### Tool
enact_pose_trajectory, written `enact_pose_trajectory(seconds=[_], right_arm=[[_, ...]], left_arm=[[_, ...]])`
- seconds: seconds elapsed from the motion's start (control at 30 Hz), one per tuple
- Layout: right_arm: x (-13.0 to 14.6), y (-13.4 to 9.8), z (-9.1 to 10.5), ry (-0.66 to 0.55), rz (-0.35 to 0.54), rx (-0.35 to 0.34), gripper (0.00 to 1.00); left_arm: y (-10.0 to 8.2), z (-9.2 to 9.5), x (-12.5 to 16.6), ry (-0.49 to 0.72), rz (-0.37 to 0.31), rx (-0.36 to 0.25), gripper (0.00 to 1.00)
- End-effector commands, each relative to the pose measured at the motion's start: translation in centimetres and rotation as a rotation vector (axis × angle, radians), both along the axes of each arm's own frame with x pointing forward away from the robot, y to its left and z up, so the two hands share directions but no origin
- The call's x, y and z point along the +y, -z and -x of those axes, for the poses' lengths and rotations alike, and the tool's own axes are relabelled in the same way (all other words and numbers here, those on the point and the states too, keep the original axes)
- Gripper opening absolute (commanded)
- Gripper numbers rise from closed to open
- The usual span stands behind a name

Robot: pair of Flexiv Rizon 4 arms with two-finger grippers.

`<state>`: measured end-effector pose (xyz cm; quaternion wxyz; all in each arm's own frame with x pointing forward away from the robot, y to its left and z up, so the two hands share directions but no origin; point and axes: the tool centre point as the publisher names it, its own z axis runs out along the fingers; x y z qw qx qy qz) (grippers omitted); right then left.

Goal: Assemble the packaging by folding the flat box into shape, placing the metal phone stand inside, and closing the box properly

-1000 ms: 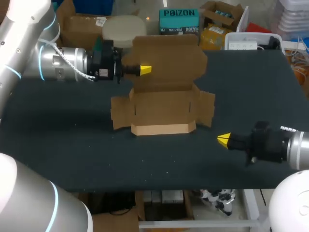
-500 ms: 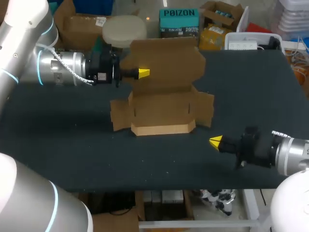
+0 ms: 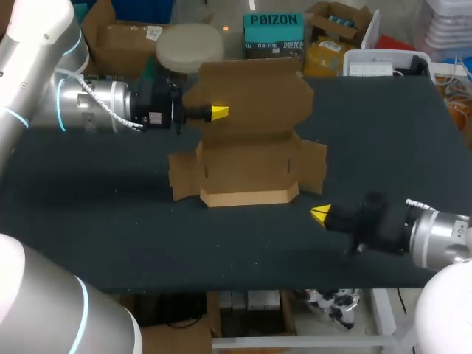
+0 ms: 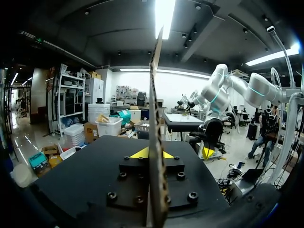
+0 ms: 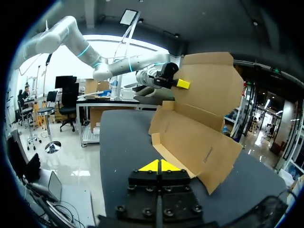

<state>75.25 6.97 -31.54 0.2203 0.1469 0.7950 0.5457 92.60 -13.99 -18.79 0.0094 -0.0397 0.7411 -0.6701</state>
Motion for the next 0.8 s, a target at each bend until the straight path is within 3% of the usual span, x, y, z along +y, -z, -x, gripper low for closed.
enact_pose_trajectory(seconds=[0.03, 0.2, 0.8], right_arm=[[4.4, 2.7, -1.9, 0.058, 0.019, -0.025, 0.00], [6.4, 3.9, -3.1, 0.112, 0.021, -0.030, 0.00], [11.8, 7.5, -7.9, 0.180, -0.101, 0.082, 0.00]], left_arm=[[0.2, -0.1, 0.0, 0.004, 0.002, 0.000, 0.00], [0.2, -0.1, 0.0, 0.004, 0.002, 0.000, 0.00], [0.2, -0.1, 0.0, 0.004, 0.002, 0.000, 0.00]])
